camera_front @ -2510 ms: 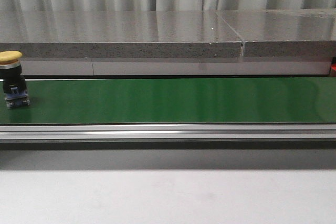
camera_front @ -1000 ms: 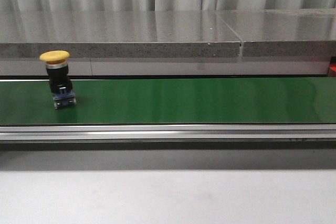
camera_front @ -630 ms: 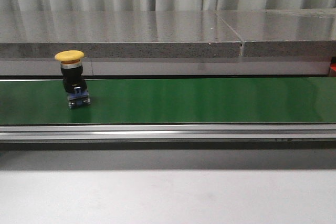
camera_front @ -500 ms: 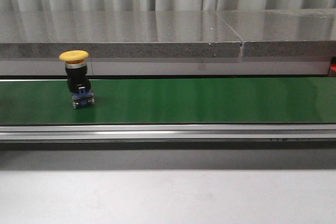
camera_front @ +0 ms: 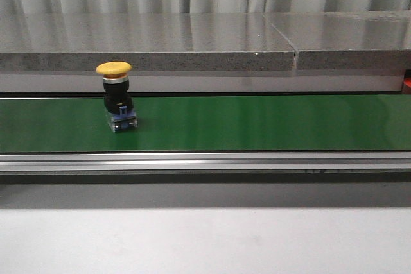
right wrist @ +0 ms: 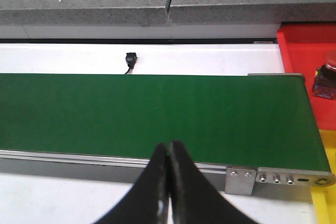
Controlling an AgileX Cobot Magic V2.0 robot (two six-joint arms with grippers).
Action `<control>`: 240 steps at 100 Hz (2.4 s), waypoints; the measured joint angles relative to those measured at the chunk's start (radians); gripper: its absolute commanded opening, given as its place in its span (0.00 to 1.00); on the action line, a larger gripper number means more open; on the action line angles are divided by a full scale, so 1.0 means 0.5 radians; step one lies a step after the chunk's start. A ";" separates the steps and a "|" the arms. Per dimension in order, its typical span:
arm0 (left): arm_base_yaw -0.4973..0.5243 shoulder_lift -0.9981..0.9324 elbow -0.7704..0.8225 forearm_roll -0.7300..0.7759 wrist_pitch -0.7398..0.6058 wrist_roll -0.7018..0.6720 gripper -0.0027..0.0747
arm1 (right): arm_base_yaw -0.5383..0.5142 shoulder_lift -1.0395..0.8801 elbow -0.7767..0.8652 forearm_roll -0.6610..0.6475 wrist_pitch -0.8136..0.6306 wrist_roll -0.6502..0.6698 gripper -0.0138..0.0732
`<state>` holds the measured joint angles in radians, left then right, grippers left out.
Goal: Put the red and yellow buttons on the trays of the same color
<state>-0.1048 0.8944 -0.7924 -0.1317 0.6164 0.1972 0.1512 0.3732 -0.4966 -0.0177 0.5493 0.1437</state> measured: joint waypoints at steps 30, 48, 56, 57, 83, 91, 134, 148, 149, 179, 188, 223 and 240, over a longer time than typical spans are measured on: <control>0.000 -0.670 0.321 -0.104 0.023 0.001 0.01 | 0.000 0.000 0.000 0.000 0.000 0.000 0.08; 0.000 -0.941 0.457 -0.125 0.066 0.005 0.01 | 0.030 0.077 -0.054 0.000 0.079 0.000 0.08; 0.000 -1.028 0.491 -0.130 0.075 0.005 0.01 | 0.086 0.169 -0.125 -0.001 0.097 0.000 0.08; 0.000 -1.034 0.491 -0.130 0.075 0.005 0.01 | 0.092 0.188 -0.140 -0.005 0.096 0.000 0.08; 0.000 -1.093 0.505 -0.134 0.075 0.005 0.01 | 0.346 0.679 -0.480 -0.086 0.179 0.000 0.08; 0.000 -1.093 0.510 -0.134 0.075 0.005 0.01 | 0.415 0.841 -0.592 -0.090 0.211 0.000 0.10; 0.000 -1.097 0.509 -0.138 0.075 0.009 0.01 | 0.769 1.706 -1.165 -0.094 0.282 0.000 0.84; 0.000 -1.097 0.509 -0.138 0.075 0.009 0.01 | 0.850 1.950 -1.368 -0.094 0.410 0.000 0.84; 0.000 -1.097 0.509 -0.138 0.075 0.009 0.01 | 0.855 1.962 -1.378 -0.094 0.422 0.000 0.84; 0.000 -1.097 0.509 -0.138 0.075 0.009 0.01 | 0.905 2.416 -1.814 0.035 0.689 -0.252 0.84; 0.000 -1.097 0.509 -0.138 0.075 0.009 0.01 | 0.906 2.528 -1.925 0.167 0.754 -0.396 0.84; 0.000 -1.097 0.509 -0.138 0.075 0.009 0.01 | 0.906 2.858 -2.102 0.261 0.767 -0.513 0.84; 0.000 -1.097 0.509 -0.138 0.075 0.009 0.01 | 0.889 2.930 -2.102 0.265 0.716 -0.518 0.76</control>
<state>-0.1048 0.3458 -0.5377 -0.2007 0.6538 0.2017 0.5956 1.8382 -1.5474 0.1146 0.9073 -0.1152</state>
